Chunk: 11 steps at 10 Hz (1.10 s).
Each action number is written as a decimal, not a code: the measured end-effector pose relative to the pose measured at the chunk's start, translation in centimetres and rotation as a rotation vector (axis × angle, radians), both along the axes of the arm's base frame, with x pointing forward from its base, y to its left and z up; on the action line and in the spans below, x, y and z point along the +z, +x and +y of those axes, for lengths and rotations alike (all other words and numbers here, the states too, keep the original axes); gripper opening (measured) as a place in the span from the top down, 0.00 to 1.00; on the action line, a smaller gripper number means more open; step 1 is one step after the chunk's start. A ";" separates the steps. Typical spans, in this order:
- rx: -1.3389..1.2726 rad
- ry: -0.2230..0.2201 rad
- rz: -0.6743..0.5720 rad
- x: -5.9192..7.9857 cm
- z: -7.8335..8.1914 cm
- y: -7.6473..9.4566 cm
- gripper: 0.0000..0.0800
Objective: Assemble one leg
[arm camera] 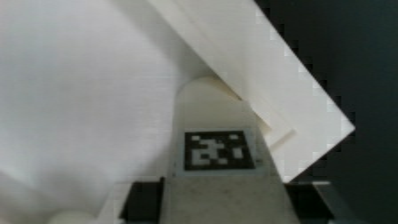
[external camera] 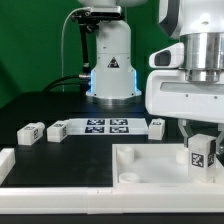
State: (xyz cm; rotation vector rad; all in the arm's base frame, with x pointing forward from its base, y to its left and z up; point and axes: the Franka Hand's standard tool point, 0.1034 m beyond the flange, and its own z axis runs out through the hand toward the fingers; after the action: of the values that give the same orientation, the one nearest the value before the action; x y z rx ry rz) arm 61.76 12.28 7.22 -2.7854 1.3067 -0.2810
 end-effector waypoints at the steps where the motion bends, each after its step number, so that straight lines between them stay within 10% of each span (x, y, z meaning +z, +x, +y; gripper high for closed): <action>1: -0.084 0.019 -0.002 0.0 0.0 0.0 0.64; 4: -0.230 0.059 -0.005 0.1 0.1 0.0 0.61; 6: -0.110 0.038 -0.002 0.1 0.1 0.0 0.28; 11: 0.548 -0.080 0.012 0.1 0.1 0.0 0.19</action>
Offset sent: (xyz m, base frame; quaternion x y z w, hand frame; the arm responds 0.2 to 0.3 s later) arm 0.0000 0.0000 0.0000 0.0000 0.0000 0.0899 0.9960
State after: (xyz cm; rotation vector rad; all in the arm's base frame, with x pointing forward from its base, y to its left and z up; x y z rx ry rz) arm 61.75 12.40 7.28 -3.0658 0.4977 -0.2859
